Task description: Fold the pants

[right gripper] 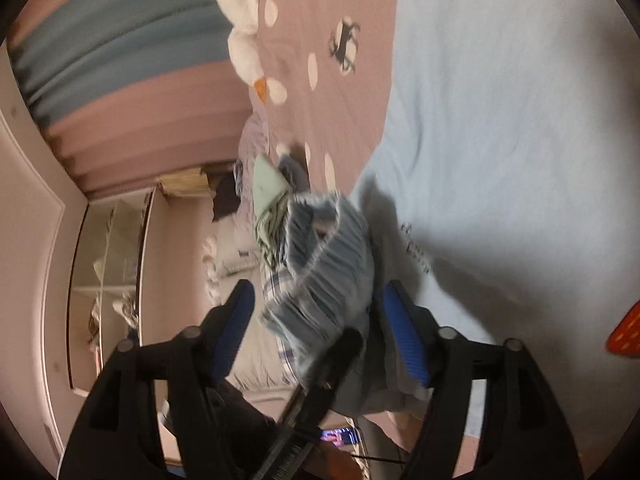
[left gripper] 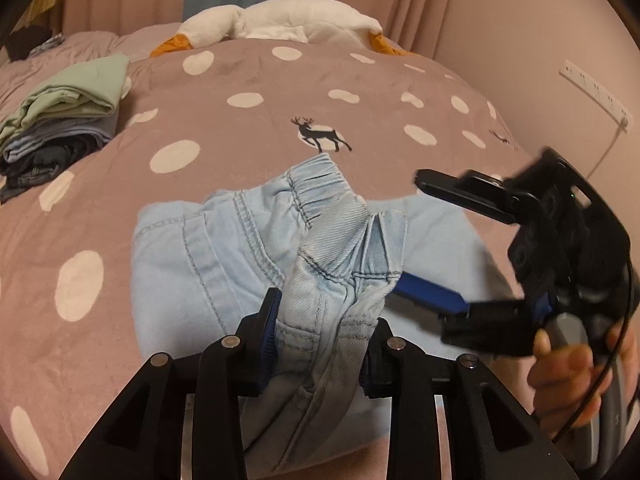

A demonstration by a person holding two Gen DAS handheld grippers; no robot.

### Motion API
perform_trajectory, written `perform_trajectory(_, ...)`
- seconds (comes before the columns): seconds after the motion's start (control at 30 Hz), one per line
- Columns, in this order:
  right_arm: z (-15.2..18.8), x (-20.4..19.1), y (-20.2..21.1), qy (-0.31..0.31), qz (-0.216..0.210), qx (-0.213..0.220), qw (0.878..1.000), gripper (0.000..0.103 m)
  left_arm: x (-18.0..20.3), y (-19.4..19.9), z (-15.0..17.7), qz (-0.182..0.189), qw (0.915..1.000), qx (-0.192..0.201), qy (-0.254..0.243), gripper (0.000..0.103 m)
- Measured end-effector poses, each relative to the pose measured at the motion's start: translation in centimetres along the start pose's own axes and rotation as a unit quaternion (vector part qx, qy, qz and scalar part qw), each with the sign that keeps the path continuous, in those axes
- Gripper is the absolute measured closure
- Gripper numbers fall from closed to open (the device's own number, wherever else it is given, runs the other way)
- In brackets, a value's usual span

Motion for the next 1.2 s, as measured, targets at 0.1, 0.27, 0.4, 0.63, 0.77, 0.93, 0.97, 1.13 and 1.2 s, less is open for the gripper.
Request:
perform_trajectory(0.1, 0.3, -0.2, -1.1, 0.022, 0.044, -0.028, 0.998, 0.033, 0.6, -0.2, 0.2, -0.002, 0.9999, -0.008, -0.014, 0.063)
perform_trajectory(0.27, 0.8, -1.1, -3.0, 0.062, 0.080, -0.053, 0.993, 0.029, 1.7, -0.1, 0.8, 0.021, 0.9996, -0.015, -0.013, 0.036)
perform_trajectory(0.4, 0.7, -0.7, -3.3, 0.075, 0.101, -0.060, 0.990, 0.031, 1.6, 0.6, 1.1, 0.023, 0.9996, -0.014, -0.005, 0.036)
perform_trajectory(0.63, 0.3, 0.4, -3.7, 0.092, 0.128, -0.064, 0.985, 0.047, 0.7, 2.3, 1.4, 0.021, 0.9997, 0.001, 0.008, 0.036)
perform_trajectory(0.77, 0.5, 1.1, -4.2, 0.104, 0.151, -0.071, 0.980, 0.060, -0.7, 2.8, 1.5, 0.015, 0.9994, 0.006, 0.030, 0.036)
perform_trajectory(0.93, 0.7, 1.1, -4.5, 0.153, 0.190, -0.062, 0.968, 0.069, -2.4, 3.7, 1.6, 0.018, 0.9977, 0.020, 0.062, 0.036)
perform_trajectory(0.97, 0.8, 0.8, -4.4, 0.175, 0.198, -0.059, 0.963, 0.069, -2.8, 3.9, 1.6, 0.019, 0.9971, 0.023, 0.069, 0.036)
perform_trajectory(1.13, 1.0, -2.1, -2.8, 0.249, 0.193, -0.029, 0.948, 0.073, -5.1, 4.6, 1.5, 0.018, 0.9932, 0.029, 0.111, 0.036)
perform_trajectory(1.2, 0.4, -3.5, -1.3, 0.266, 0.186, -0.010, 0.946, 0.074, -6.5, 4.7, 1.6, 0.017, 0.9900, 0.029, 0.137, 0.036)
Point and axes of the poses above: each gripper's, at about its wrist camera, not at the fingertips, and y roughly against the way its jaws point, x to its right, z to its underside, the point moved 7 cm from there along -y, roughly the way its jaws point, and after that the axes turned 3 degrees about y, right-handed, at the moved point
